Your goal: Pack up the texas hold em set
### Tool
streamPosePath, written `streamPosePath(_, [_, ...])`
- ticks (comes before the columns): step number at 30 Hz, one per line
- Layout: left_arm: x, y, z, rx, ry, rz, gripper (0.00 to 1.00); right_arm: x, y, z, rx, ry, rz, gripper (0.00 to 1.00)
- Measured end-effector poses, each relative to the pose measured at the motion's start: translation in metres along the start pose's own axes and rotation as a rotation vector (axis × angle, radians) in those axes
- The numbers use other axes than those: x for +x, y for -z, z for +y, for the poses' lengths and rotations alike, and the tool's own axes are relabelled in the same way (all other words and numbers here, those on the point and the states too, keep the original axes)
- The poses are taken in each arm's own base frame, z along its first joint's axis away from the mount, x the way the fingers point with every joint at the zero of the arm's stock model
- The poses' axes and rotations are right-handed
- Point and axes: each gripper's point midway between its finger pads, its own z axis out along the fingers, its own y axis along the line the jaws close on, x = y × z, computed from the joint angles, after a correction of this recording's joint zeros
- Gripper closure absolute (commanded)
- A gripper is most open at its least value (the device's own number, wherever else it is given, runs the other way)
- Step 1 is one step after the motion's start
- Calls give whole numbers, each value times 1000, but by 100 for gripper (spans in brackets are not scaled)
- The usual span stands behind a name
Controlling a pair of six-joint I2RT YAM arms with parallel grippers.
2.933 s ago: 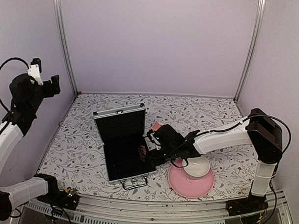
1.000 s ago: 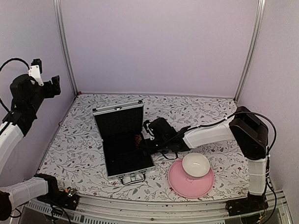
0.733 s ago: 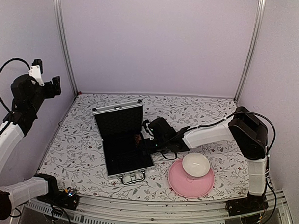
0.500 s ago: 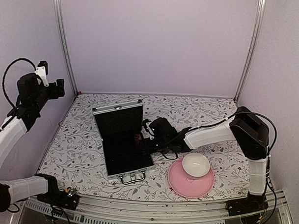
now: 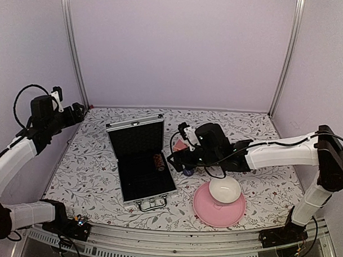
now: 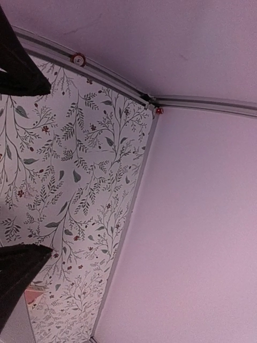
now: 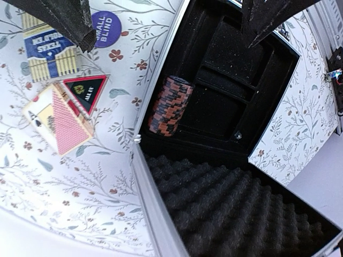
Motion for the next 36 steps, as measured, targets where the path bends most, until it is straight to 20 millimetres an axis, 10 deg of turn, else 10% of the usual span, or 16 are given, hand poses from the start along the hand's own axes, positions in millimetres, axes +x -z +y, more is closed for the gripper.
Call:
streamPosePath(11, [36, 11, -22, 134, 50, 71, 5, -62, 62, -42, 94, 18, -167, 1])
streamPosePath(23, [56, 4, -34, 212, 24, 44, 4, -22, 82, -188, 297, -173, -47, 1])
streamPosePath(36, [43, 10, -27, 201, -5, -136, 4, 34, 6, -186, 223, -81, 228, 4])
